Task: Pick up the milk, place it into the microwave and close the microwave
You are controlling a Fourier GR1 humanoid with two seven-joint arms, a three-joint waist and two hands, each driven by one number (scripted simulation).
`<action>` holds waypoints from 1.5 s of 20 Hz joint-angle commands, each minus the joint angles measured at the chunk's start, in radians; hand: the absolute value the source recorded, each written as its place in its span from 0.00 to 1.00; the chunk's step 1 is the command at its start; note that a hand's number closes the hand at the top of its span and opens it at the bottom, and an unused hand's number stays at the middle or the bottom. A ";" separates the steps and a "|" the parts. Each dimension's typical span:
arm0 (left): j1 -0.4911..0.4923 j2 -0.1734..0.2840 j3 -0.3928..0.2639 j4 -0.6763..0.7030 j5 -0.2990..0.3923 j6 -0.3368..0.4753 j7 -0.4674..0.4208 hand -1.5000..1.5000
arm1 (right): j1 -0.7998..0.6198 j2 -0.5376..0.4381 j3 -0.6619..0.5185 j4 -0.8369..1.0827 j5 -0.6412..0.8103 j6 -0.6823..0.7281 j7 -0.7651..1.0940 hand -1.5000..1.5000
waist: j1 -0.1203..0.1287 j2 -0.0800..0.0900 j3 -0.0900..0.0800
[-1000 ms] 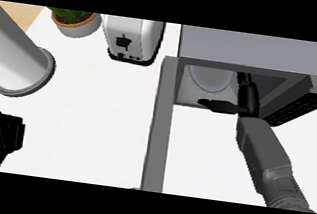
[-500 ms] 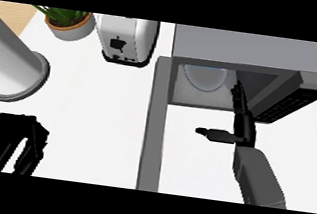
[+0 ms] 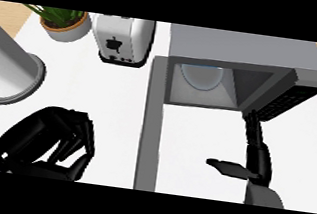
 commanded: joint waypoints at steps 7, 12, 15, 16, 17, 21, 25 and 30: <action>-0.132 -0.003 -0.314 0.304 -0.290 0.137 -0.184 1.00 | 0.318 -0.048 0.048 -0.422 -0.053 0.104 0.083 0.00 | 0.013 0.009 0.001; -0.189 -0.003 -0.461 0.529 -0.375 0.333 -0.320 1.00 | 0.506 -0.060 0.108 -0.651 -0.034 0.146 0.104 0.00 | -0.004 0.011 0.000; -0.202 -0.003 -0.502 0.681 -0.422 0.411 -0.475 1.00 | 0.598 -0.103 0.087 -0.707 -0.090 0.234 0.026 0.00 | -0.003 0.012 0.001; -0.248 -0.003 -0.503 0.759 -0.399 0.459 -0.512 1.00 | 0.554 -0.122 0.076 -0.759 -0.127 0.259 0.107 0.00 | -0.006 0.014 0.000; -0.300 -0.003 -0.534 0.793 -0.396 0.529 -0.533 1.00 | 0.582 -0.094 0.109 -0.790 -0.117 0.254 0.115 0.00 | -0.011 0.015 0.000; -0.354 -0.003 -0.655 0.937 -0.232 0.716 -0.638 1.00 | 0.601 -0.132 0.079 -0.874 -0.200 0.321 0.154 0.00 | -0.019 0.018 -0.001; -0.435 -0.003 -0.778 1.034 -0.090 0.830 -0.695 1.00 | 0.609 -0.153 0.072 -0.938 -0.260 0.367 0.193 0.00 | -0.033 0.021 -0.001; -0.499 -0.003 -0.885 1.068 0.054 0.861 -0.641 1.00 | 0.679 -0.138 0.120 -1.108 -0.268 0.367 0.252 0.00 | -0.078 0.026 -0.002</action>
